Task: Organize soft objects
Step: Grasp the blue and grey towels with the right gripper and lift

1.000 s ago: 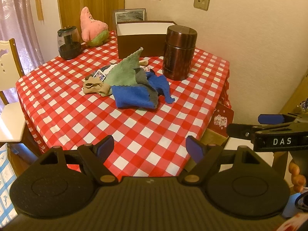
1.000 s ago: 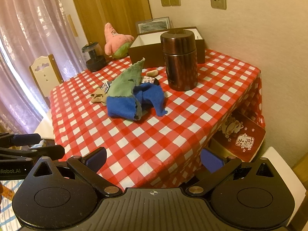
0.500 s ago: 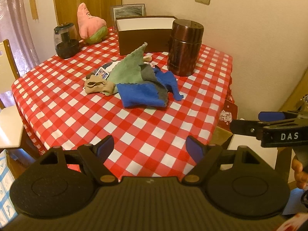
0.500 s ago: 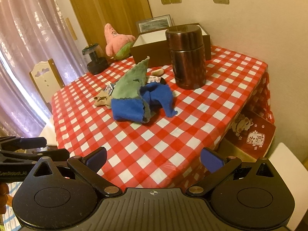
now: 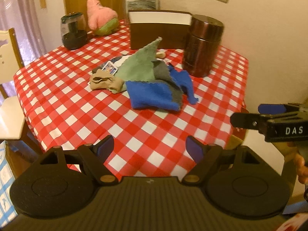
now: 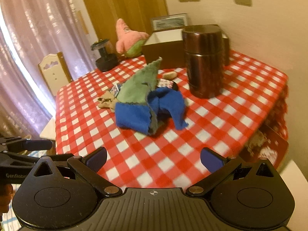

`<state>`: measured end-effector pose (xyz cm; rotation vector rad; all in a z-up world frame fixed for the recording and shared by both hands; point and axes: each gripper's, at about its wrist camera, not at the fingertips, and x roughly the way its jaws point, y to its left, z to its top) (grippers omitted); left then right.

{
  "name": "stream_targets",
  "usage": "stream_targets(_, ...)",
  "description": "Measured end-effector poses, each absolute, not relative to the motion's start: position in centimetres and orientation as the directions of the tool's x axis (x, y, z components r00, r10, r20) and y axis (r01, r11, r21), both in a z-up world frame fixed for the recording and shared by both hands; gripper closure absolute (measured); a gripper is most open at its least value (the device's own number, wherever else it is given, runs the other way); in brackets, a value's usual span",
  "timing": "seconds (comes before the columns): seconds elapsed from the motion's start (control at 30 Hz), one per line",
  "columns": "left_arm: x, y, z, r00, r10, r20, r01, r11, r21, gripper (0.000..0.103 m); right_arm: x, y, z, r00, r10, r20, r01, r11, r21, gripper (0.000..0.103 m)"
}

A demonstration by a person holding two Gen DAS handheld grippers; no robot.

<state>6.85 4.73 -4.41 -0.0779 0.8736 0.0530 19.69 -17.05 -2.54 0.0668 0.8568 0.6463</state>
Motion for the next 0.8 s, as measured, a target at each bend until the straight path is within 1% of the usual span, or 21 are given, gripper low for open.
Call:
stream_targets(0.13, 8.8, 4.9, -5.0, 0.637, 0.051, -0.769, -0.138, 0.989, -0.050, 0.023, 24.1, -15.6, -3.5, 0.430, 0.605, -0.670, -0.587, 0.751, 0.302, 0.000)
stream_targets(0.4, 14.4, 4.9, -6.5, 0.599, 0.146, -0.787, -0.307, 0.950, -0.057, 0.024, 32.7, -12.7, -6.7, 0.302, 0.645, -0.702, -0.713, 0.642, 0.283, 0.000)
stream_targets(0.47, 15.6, 4.8, -7.0, 0.583, 0.161, -0.796, -0.351, 0.934, -0.069, 0.026, 34.2, -11.7, -7.7, 0.267, 0.648, -0.713, -0.739, 0.613, 0.280, 0.000)
stream_targets(0.63, 17.2, 4.6, -8.3, 0.542, 0.208, -0.814, -0.447, 0.892, -0.069, 0.027, 36.7, -8.9, -9.9, 0.187, 0.656, -0.731, -0.805, 0.529, 0.269, 0.000)
stream_targets(0.8, 17.8, 4.4, -8.8, 0.497, 0.262, -0.827, -0.530, 0.846, -0.051, 0.027, 38.1, -7.2, -11.0, 0.159, 0.662, -0.732, -0.847, 0.472, 0.243, 0.000)
